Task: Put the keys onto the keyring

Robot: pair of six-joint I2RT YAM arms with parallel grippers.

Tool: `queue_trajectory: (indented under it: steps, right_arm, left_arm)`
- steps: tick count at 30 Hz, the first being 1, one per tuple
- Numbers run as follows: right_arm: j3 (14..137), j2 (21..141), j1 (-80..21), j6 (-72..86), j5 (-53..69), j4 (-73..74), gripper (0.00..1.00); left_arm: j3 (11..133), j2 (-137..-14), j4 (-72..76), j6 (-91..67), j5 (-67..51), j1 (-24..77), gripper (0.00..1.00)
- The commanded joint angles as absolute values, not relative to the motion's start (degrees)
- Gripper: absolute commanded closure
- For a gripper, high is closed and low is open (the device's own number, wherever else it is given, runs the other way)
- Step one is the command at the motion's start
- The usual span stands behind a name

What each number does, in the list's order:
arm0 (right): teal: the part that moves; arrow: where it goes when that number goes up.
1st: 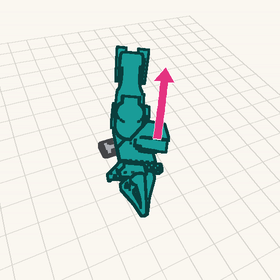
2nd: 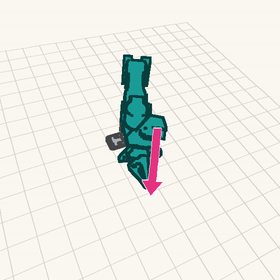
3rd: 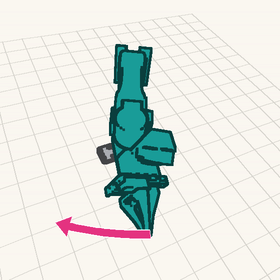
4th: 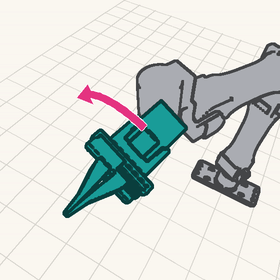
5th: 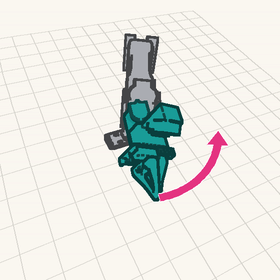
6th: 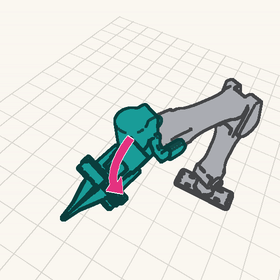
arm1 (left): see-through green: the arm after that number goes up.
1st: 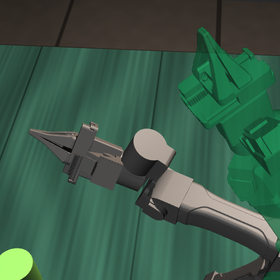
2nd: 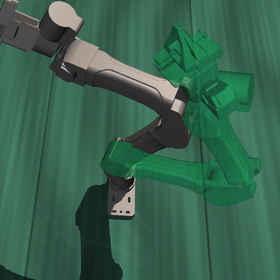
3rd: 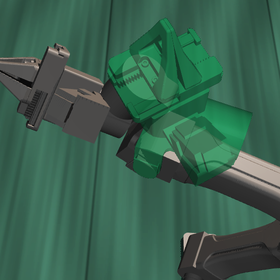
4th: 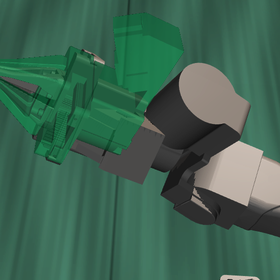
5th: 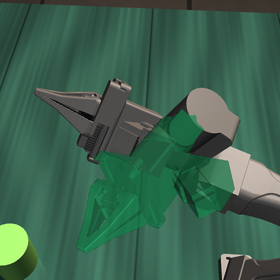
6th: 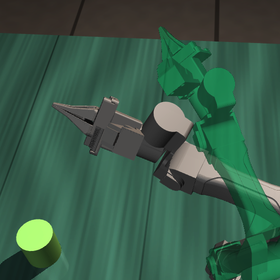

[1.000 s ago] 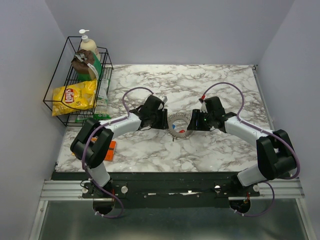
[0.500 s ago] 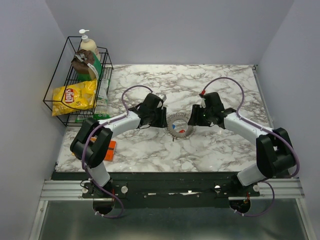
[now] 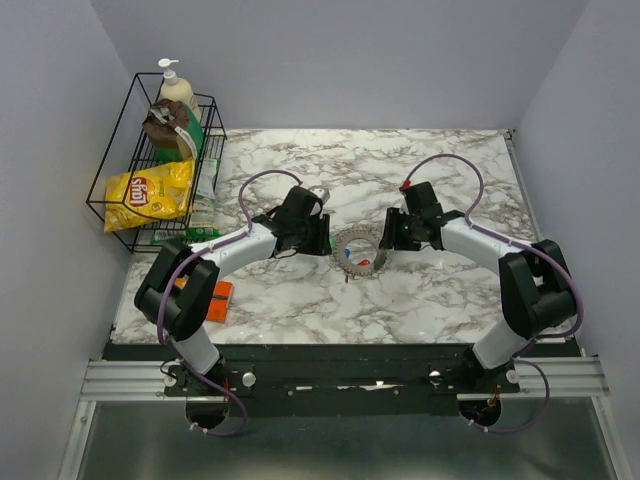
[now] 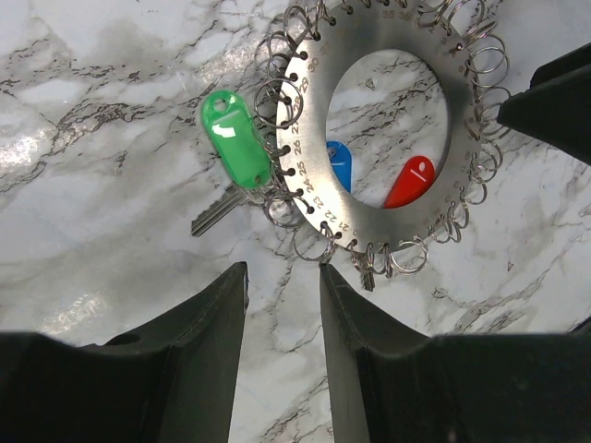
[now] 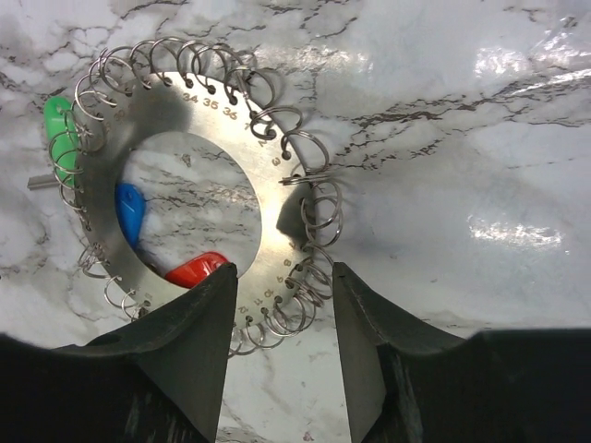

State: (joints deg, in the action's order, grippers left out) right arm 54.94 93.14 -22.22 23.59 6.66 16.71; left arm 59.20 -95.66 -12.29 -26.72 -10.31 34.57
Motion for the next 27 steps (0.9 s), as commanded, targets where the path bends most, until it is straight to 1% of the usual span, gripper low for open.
queue_trajectory:
  steps: [1,3,6,14,16,27]
  right_arm:
    - [57.0,94.4,-20.9,24.3,5.4,17.7,0.47]
    - [57.0,94.7,-20.7,24.4,5.9,17.4,0.48]
    - [57.0,95.4,-20.0,24.5,6.9,17.1,0.53]
    - [54.0,94.1,-17.8,25.2,9.8,15.0,0.55]
    - [53.1,94.2,-17.0,25.6,11.2,14.1,0.61]
    - [52.4,96.1,-15.7,26.6,15.6,11.3,0.64]
  left_arm:
    - [58.1,-93.5,-12.5,-25.6,-10.0,34.5,0.54]
    - [58.1,-93.4,-12.6,-25.3,-9.9,34.5,0.54]
    - [58.0,-93.4,-12.7,-25.2,-9.9,34.5,0.54]
    - [57.6,-93.5,-12.7,-25.2,-9.8,34.5,0.54]
    - [57.5,-93.6,-12.7,-25.2,-9.8,34.5,0.54]
    - [57.2,-93.6,-13.0,-25.2,-9.4,34.5,0.55]
